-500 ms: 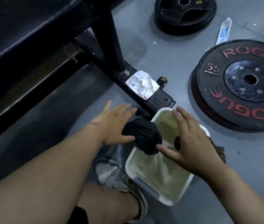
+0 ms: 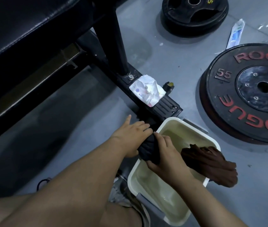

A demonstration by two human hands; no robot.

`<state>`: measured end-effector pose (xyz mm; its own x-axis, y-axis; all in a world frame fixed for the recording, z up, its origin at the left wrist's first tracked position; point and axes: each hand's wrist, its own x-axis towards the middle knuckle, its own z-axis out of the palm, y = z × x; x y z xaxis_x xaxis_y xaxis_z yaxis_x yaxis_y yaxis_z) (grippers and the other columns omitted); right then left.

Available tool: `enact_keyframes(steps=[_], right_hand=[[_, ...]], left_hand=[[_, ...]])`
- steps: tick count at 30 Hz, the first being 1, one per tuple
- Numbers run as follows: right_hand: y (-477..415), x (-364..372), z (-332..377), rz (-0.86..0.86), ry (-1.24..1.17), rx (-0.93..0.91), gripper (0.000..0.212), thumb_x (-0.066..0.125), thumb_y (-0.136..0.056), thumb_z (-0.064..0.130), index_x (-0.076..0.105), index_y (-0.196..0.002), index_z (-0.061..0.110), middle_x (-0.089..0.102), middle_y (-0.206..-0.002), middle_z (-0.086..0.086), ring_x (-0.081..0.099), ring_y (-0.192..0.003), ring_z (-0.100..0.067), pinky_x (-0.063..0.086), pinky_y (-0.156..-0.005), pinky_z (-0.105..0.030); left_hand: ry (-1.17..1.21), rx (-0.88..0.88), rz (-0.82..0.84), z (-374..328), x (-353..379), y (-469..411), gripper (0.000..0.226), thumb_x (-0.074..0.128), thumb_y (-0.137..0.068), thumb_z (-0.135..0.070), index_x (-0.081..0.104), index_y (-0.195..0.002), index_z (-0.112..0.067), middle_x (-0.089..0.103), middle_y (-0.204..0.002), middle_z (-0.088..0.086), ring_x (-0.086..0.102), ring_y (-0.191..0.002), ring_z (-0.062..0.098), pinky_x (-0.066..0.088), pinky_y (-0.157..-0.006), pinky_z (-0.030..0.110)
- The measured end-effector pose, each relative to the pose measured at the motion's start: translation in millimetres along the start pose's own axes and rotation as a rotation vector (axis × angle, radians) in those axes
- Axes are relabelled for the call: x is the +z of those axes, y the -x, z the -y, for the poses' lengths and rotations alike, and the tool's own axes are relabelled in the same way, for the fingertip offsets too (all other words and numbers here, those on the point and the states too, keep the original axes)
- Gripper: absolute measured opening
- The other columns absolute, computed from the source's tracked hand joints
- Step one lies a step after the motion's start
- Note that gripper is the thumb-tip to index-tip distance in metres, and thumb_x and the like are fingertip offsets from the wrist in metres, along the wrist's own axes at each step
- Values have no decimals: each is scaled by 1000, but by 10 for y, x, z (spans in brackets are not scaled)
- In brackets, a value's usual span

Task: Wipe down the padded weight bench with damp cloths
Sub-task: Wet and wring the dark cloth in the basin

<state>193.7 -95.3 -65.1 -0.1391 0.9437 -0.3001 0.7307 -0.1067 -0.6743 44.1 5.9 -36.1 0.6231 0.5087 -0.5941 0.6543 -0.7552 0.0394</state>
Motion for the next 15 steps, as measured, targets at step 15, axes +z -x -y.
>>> enact_keyframes(steps=[15], right_hand=[[105, -1085, 482, -152, 47, -206, 65, 68, -67, 36, 49, -128, 31, 49, -117, 13, 56, -93, -6, 51, -69, -28]], left_hand=[[320, -64, -307, 118, -930, 664, 46, 66, -76, -37, 26, -96, -26, 59, -92, 1, 59, -83, 29, 45, -69, 38]])
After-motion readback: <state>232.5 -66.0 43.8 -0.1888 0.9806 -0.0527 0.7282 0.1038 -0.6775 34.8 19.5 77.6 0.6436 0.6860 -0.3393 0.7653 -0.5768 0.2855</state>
